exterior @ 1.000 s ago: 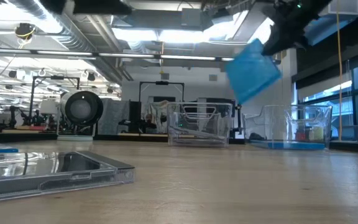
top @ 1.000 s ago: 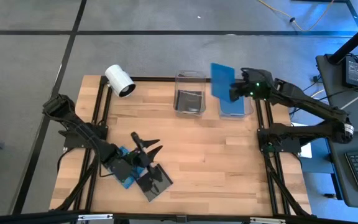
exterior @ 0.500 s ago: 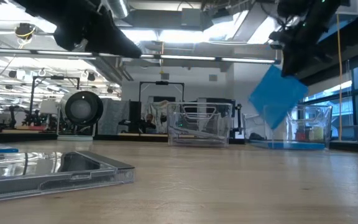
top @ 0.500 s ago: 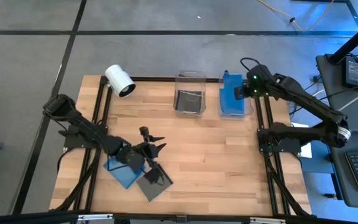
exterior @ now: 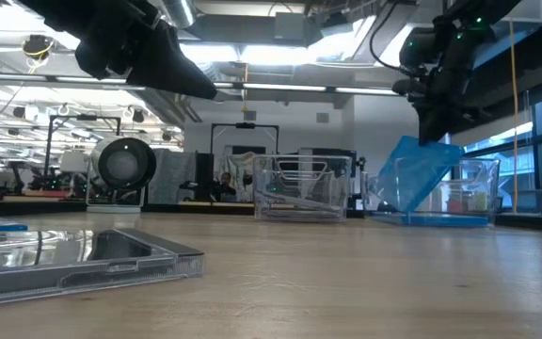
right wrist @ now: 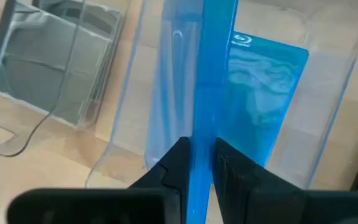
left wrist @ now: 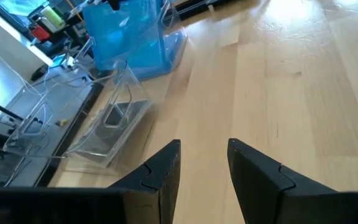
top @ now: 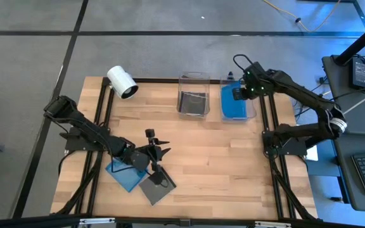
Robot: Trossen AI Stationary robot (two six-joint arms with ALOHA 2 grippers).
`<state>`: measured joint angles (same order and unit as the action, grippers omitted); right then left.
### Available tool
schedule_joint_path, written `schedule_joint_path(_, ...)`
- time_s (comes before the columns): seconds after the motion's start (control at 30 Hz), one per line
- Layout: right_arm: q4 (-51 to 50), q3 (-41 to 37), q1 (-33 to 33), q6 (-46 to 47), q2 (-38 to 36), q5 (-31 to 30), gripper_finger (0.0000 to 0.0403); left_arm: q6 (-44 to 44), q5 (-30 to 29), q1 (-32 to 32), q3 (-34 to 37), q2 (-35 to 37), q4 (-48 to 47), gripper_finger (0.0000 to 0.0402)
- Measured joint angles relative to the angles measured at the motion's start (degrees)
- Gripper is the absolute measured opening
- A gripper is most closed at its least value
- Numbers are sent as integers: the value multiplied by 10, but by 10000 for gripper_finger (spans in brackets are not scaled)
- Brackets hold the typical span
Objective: Pick & place jewel cases by type
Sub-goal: Put the top blue CD case into the right transparent bin, then put the black CD case into the left transparent bin
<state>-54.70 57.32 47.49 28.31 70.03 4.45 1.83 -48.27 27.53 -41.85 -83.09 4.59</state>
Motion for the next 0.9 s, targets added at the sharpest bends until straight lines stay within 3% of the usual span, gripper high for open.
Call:
schedule_joint_path(0.3,-6,0,9,-46,11,-5,84,0,0,0,0,0,-6,130)
schedule_joint_path(0.9,-4,-1,9,-51,11,-35,171,-2,0,0,0,0,-6,130)
